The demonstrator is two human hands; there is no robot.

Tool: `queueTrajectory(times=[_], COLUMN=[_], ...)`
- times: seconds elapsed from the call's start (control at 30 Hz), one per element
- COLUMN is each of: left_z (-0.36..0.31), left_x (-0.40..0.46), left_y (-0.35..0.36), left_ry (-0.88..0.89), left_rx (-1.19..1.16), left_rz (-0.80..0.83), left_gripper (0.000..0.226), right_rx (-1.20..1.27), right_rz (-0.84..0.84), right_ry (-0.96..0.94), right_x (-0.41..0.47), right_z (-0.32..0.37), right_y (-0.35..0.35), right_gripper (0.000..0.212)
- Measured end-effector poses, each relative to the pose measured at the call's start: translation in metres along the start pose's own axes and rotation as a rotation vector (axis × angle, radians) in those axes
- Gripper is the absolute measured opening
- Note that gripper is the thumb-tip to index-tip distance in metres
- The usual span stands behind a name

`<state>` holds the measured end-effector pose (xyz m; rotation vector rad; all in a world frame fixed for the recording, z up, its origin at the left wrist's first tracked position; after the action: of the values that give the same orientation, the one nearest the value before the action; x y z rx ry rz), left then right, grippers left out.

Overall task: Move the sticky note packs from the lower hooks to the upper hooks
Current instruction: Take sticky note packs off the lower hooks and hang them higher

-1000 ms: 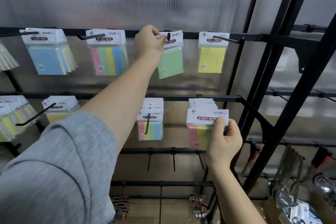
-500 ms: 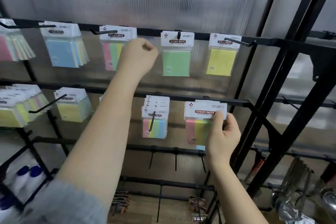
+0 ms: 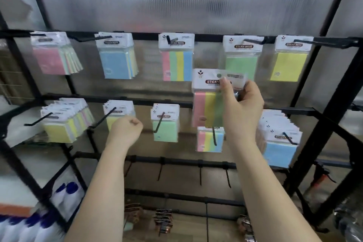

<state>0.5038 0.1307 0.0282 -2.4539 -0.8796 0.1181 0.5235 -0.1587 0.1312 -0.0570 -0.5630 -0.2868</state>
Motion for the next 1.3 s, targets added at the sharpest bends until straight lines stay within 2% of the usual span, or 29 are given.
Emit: queueTrajectory(times=[0.07,0.23,0.37,0.63,0.87,1.0,1.13,1.3], left_z=[0.006,0.018,0.029,0.034,0.027,0.025,0.023,0.02], left_x=[0.009,0.026,0.034,0.042,0.04,0.04,0.038,0.04], left_y=[-0.014,-0.04,-0.047,-0.048,-0.033,-0.024,-0.015,-0.009], left_ry=[0.009,0.046,0.05,0.081,0.112,0.127,0.116,0.124], left_rx=[0.008,-0.031,-0.03,-0.079,-0.148,-0.107,-0.16,-0.143], left_rz=[0.002,0.003,0.04,0.081,0.131,0.135,0.179,0.172], left_gripper=[0.017,0.017,0.014,0.017,0.014,0.013,0.015,0.009], right_rx=[0.004,0.042,0.075,-0.021,-0.069,-0.1,-0.144,-0.238], right_rz=[0.017,-0.004,-0.084,-0.194,-0.152,-0.135,-0.132,-0.125], right_ry=[-0.056,-0.193,-0.193,-0.064,-0.108,-0.103,-0.12,-0.141], right_x=[-0.002,-0.001,0.008,0.021,0.025,0.035,0.047,0.063], right_z=[0.021,0.07,0.09,0.077,0.071,0.06,0.053,0.045], right_y=[0.023,0.064,0.083,0.099,0.101,0.107,0.115,0.126], right_gripper=[0.02,0.004,0.005,0.023,0.024,0.019,0.009,0.022])
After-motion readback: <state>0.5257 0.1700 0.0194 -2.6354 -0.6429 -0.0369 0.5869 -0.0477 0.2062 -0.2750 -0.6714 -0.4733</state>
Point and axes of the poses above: each hand's wrist, its own x-axis towards the middle knuckle, its own y-axis out of the palm, z = x × y, the point moved 7 cm from there along x, towards the middle knuckle, and after that the axes turned 11 degrees about -x, right-handed, at the moved point
